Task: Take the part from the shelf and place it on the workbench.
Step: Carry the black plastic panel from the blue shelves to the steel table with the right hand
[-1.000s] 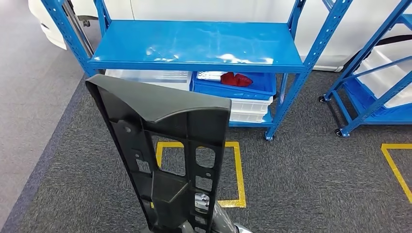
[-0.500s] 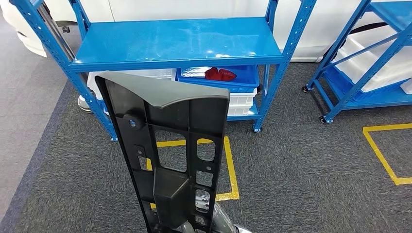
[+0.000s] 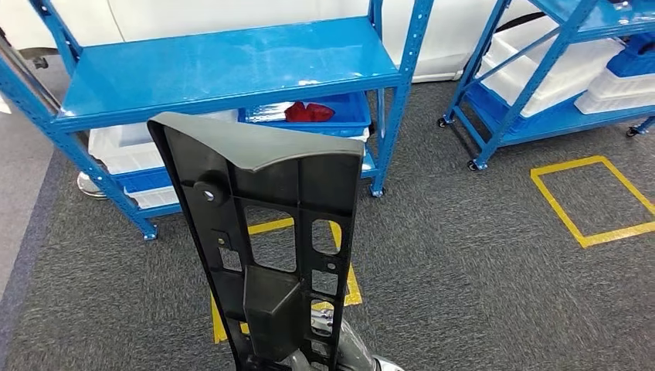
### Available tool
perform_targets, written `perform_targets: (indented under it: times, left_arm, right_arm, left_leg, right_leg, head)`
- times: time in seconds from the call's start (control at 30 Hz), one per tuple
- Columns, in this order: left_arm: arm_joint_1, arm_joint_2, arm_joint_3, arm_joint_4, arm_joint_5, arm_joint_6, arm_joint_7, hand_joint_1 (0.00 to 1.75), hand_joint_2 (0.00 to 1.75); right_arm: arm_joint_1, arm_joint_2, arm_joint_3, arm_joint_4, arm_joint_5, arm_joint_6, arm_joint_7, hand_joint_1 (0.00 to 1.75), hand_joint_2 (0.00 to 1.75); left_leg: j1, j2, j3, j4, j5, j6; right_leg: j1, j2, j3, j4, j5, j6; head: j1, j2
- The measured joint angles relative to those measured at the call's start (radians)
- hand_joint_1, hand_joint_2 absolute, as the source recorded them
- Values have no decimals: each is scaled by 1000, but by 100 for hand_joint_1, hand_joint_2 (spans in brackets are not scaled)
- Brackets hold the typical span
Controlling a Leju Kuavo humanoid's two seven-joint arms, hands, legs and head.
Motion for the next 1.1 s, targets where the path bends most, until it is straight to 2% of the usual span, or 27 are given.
perform_targets:
  times: [0.03, 0.07, 0.1, 0.17, 0.2, 0.23, 0.27, 0.3, 0.33, 0.4, 0.43, 0.47, 0.53, 0.57, 0.6, 0.67, 0.73, 0.77, 0.8, 0.83, 0.87, 0.9, 0.93, 0.97, 1.03, 1.07, 1.1]
  left_arm:
    - [-1, 0, 0, 0, 0, 0, 0, 0, 175]
    - [-3, 0, -1, 0, 0, 0, 0, 0, 175]
    - [-4, 0, -1, 0, -1, 0, 0, 0, 175]
    - [-1, 0, -1, 0, -2, 0, 2, 0, 175]
    - [2, 0, -1, 0, -2, 0, 4, 0, 175]
    - [4, 1, -1, 0, -2, 0, 5, 0, 175]
    - [4, 1, -1, 0, -3, 0, 7, 0, 175]
    - [4, 2, -1, 0, -3, 0, 8, 0, 175]
    - [4, 2, -1, 0, -3, 0, 9, 0, 175]
    - [3, 4, -1, -1, -2, 1, 10, 0, 175]
    - [3, 4, -1, -1, -1, 1, 10, 0, 175]
    - [3, 4, -1, -1, -1, 2, 11, 0, 175]
    - [3, 3, -1, -1, 1, 4, 10, 0, 175]
    - [3, 2, -1, -2, 1, 5, 9, 0, 175]
    - [3, 2, -1, -2, 1, 6, 8, 0, 175]
    - [4, 2, -1, -3, 1, 5, 7, 0, 175]
    - [8, 3, -1, -3, 1, 4, 7, 0, 175]
    - [9, 4, -1, -3, 0, 3, 8, 0, 175]
    - [9, 5, -1, -3, 0, 3, 8, 0, 175]
    - [8, 5, -1, -3, 0, 2, 9, 0, 175]
    - [8, 4, -1, -3, 0, 2, 9, 0, 175]
    - [7, 4, -1, -3, 0, 2, 9, 0, 175]
    - [7, 4, -1, -3, 0, 2, 9, 0, 175]
    - [7, 4, -1, -3, 0, 2, 9, 0, 175]
    - [5, 4, -1, -3, 0, 2, 10, 0, 175]
    - [3, 4, -1, -3, -1, 2, 11, 0, 175]
    - [2, 4, -1, -3, -1, 3, 12, 0, 175]
  right_arm:
    - [1, 0, -1, 0, 0, 1, 1, 175, 175]
    - [1, 0, -1, 0, 0, 3, 2, 175, 175]
    - [0, 1, -1, 0, -1, 4, 3, 175, 175]
    - [-1, 2, -1, 0, -2, 6, 3, 175, 175]
    - [-1, 3, -1, 0, -2, 7, 4, 175, 175]
    - [0, 3, -2, 0, -3, 7, 4, 175, 175]
    - [0, 3, -2, 0, -3, 7, 5, 175, 175]
    - [1, 3, -2, 0, -3, 7, 6, 175, 175]
    - [1, 4, -3, 0, -3, 7, 6, 175, 175]
    - [1, 5, -3, 0, -6, 9, 7, 175, 175]
    - [1, 7, -4, 0, -8, 10, 8, 175, 175]
    - [2, 8, -4, 0, -10, 11, 9, 175, 175]
    - [5, 9, -6, -1, -15, 16, 10, 175, 175]
    - [6, 9, -7, -1, -16, 19, 10, 175, 175]
    - [6, 9, -8, -1, -18, 22, 10, 175, 175]
    - [5, 9, -9, -1, -19, 25, 11, 175, 175]
    - [5, 9, -10, 0, -19, 27, 11, 175, 175]
    - [6, 9, -11, 0, -20, 27, 11, 175, 175]
    - [6, 9, -12, 0, -20, 27, 11, 175, 175]
    - [7, 9, -12, 0, -20, 27, 11, 175, 175]
    - [7, 9, -13, 0, -20, 28, 11, 175, 175]
    - [6, 9, -13, 0, -20, 28, 12, 175, 175]
    - [5, 9, -13, 0, -20, 29, 12, 175, 175]
    - [5, 10, -14, -1, -21, 29, 12, 175, 175]
    - [5, 10, -15, -1, -21, 29, 12, 175, 175]
    - [6, 11, -16, -1, -21, 30, 12, 175, 175]
    - [7, 11, -17, -1, -21, 31, 12, 175, 175]
  left_leg:
    - [0, 6, 1, -1, -2, -6]
    - [1, -3, 0, 4, -8, -11]
    - [2, -23, -7, 25, -25, -15]
    - [5, -75, -52, 131, -86, -20]
    - [6, -89, -84, 202, -117, -21]
    - [6, -95, -112, 259, -135, -22]
    - [6, -97, -125, 285, -134, -23]
    - [6, -99, -121, 271, -112, -22]
    - [6, -104, -98, 218, -75, -20]
    - [9, -143, -41, 87, -15, -14]
    - [10, -162, -22, 44, -3, -11]
    - [10, -175, -14, 25, -4, -8]
    - [10, -164, -13, 18, -6, 0]
    - [10, -154, -12, 13, -3, 6]
    - [12, -142, -10, 9, -1, 12]
    - [11, -116, -8, 4, 1, 21]
    - [9, -88, -8, 4, -1, 25]
    - [9, -74, -8, 4, -2, 25]
    - [9, -61, -7, 4, -3, 24]
    - [9, -49, -5, 4, -5, 22]
    - [9, -39, -1, 4, -7, 19]
    - [7, -30, 2, 4, -9, 16]
    - [5, -22, 4, 4, -11, 11]
    - [4, -14, 6, 3, -13, 6]
    - [1, 5, 12, 0, -15, -6]
    - [2, 6, 14, 0, -18, -12]
    - [3, -7, 14, 8, -28, -17]
  right_leg:
    - [-3, 11, -1, -2, 3, -6]
    - [-6, 22, -1, -7, 6, -12]
    - [-9, 33, 0, -11, 11, -19]
    - [-11, 54, 1, -16, 16, -29]
    - [-10, 67, 0, -15, 17, -31]
    - [-8, 81, 0, -13, 17, -32]
    - [-7, 95, 0, -11, 16, -33]
    - [-7, 109, 0, -8, 16, -32]
    - [-7, 125, 0, -5, 14, -31]
    - [-7, 152, -3, 5, 10, -25]
    - [-7, 163, -8, 10, 9, -20]
    - [-9, 173, -15, 14, 9, -15]
    - [-11, 190, -25, 15, 13, -2]
    - [-11, 178, -29, 20, 11, 5]
    - [-9, 155, -38, 37, 0, 11]
    - [-10, 92, -86, 135, -53, 20]
    - [-17, 69, -155, 268, -106, 29]
    - [-20, 66, -173, 301, -110, 31]
    - [-22, 63, -172, 295, -95, 33]
    - [-24, 57, -148, 248, -64, 32]
    - [-23, 40, -108, 172, -27, 29]
    - [-19, 18, -70, 100, -2, 24]
    - [-14, -1, -42, 46, 14, 18]
    - [-9, -12, -29, 17, 18, 11]
    - [-4, 1, -33, 10, 17, -2]
    - [-7, 13, -32, 6, 19, -8]
    - [-10, 24, -30, 1, 23, -14]
  head:
    - [0, 0]
    - [0, 0]
    - [0, 0]
    - [0, 0]
    - [0, 0]
    - [0, 0]
    - [0, 0]
    - [0, 0]
    - [0, 0]
    - [0, 0]
    - [0, 0]
    - [0, 0]
    - [0, 0]
    - [0, 0]
    - [0, 0]
    - [0, 0]
    - [0, 0]
    - [0, 0]
    - [0, 0]
    - [0, 0]
    - [0, 0]
    - [0, 0]
    - [0, 0]
    - [0, 0]
    - [0, 0]
    - [0, 0]
    - [0, 0]
